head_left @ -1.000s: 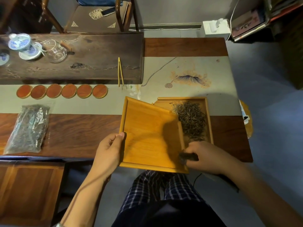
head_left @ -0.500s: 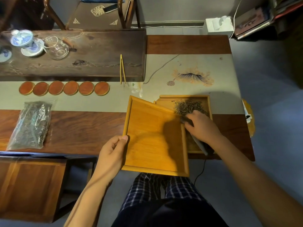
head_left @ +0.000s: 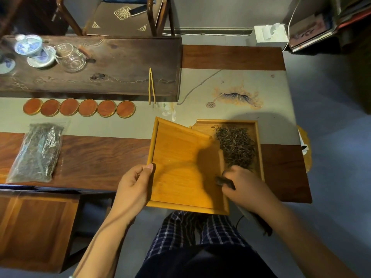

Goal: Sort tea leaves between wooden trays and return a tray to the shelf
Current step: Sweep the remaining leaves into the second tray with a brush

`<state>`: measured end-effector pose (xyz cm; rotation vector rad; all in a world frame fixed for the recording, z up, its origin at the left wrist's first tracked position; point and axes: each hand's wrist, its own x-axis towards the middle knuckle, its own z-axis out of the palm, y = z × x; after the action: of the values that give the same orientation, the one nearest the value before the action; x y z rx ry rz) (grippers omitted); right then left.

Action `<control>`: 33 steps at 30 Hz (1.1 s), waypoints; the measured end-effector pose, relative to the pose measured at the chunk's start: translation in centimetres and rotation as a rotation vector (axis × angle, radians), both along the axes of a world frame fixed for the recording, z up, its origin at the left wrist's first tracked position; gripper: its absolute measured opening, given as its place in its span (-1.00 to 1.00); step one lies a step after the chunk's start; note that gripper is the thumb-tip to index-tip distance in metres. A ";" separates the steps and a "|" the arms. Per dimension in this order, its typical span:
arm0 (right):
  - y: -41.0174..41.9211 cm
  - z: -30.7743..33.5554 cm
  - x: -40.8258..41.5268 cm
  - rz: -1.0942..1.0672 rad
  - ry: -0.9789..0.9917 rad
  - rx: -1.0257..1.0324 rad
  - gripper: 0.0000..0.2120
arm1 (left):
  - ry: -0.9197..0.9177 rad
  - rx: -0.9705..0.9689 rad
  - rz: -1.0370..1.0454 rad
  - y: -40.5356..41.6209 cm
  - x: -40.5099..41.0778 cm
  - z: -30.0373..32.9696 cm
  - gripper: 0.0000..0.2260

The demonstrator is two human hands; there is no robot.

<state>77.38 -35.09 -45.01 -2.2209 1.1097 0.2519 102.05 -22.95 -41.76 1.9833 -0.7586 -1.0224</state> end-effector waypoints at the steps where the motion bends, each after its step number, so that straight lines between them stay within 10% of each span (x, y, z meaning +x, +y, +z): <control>1: -0.3 -0.4 0.2 -0.010 0.014 -0.027 -0.82 | -0.005 -0.001 -0.006 -0.1 -0.1 0.1 -0.60; 33: -1.1 -2.5 2.5 -0.293 -0.053 -0.086 -0.82 | -0.037 0.004 0.016 -0.2 -0.3 0.1 -0.66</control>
<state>79.91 -36.14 -47.53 -2.0903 1.4192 0.0205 101.74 -23.13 -41.69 2.0138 -0.7602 -0.9813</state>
